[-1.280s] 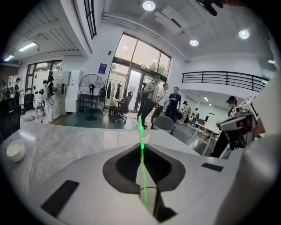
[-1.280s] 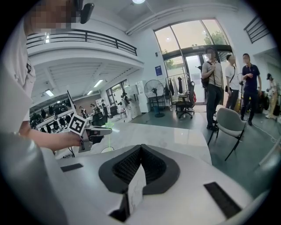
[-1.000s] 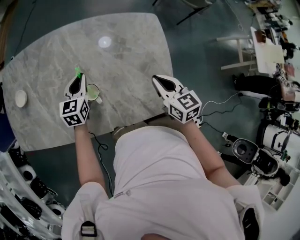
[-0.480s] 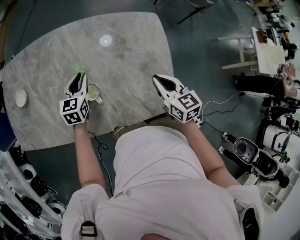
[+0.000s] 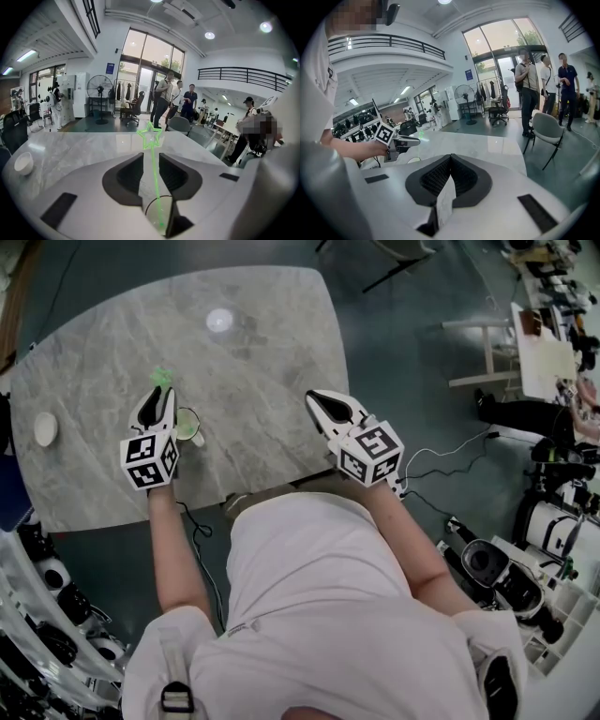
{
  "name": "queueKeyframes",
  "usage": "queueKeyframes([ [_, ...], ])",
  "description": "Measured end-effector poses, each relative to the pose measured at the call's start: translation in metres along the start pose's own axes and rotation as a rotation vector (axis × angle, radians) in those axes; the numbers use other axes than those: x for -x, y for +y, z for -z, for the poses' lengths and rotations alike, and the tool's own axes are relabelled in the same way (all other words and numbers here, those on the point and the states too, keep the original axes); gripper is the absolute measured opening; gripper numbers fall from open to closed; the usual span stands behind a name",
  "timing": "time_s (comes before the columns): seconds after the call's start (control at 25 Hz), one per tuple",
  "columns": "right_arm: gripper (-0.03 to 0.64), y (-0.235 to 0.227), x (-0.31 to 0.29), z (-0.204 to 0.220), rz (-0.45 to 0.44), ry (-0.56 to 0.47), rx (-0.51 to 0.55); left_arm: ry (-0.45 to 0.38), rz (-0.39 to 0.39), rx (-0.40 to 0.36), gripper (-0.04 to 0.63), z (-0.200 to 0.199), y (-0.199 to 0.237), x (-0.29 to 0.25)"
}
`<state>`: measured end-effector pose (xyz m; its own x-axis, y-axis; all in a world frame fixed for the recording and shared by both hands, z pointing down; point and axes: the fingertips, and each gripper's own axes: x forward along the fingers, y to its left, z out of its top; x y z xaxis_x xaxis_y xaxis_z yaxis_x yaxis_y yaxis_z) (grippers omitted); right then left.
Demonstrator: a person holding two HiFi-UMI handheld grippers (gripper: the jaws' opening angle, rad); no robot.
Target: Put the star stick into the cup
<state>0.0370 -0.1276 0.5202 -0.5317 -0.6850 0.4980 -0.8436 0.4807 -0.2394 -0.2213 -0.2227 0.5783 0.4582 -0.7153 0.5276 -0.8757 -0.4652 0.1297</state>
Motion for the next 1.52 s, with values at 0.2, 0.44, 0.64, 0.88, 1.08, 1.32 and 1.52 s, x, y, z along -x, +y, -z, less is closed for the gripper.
queueKeyframes([
  [0.2, 0.009, -0.003, 0.000, -0.009, -0.058, -0.028, 0.001, 0.005, -0.050, -0.016, 0.094, -0.010, -0.008, 0.013],
  [0.44, 0.009, -0.005, 0.005, -0.027, -0.144, -0.063, 0.019, -0.006, -0.094, -0.024, 0.094, -0.031, -0.032, 0.028],
  [0.64, 0.009, 0.007, 0.005, -0.042, -0.225, -0.093, 0.042, -0.022, -0.102, -0.033, 0.088, -0.047, -0.056, 0.044],
  [0.88, 0.009, 0.022, 0.012, -0.063, -0.319, -0.132, 0.077, -0.119, -0.113, -0.059, 0.005, -0.079, -0.089, 0.066],
  [1.08, 0.009, 0.031, 0.029, -0.086, -0.384, -0.185, 0.116, -0.170, -0.064, -0.087, 0.003, -0.100, -0.131, 0.077],
  [1.32, 0.009, 0.045, 0.054, -0.107, -0.465, -0.236, 0.159, -0.231, -0.016, -0.102, 0.003, -0.117, -0.175, 0.090],
  [1.52, 0.009, 0.051, 0.075, -0.120, -0.514, -0.266, 0.200, -0.287, 0.005, -0.132, 0.003, -0.137, -0.203, 0.098],
])
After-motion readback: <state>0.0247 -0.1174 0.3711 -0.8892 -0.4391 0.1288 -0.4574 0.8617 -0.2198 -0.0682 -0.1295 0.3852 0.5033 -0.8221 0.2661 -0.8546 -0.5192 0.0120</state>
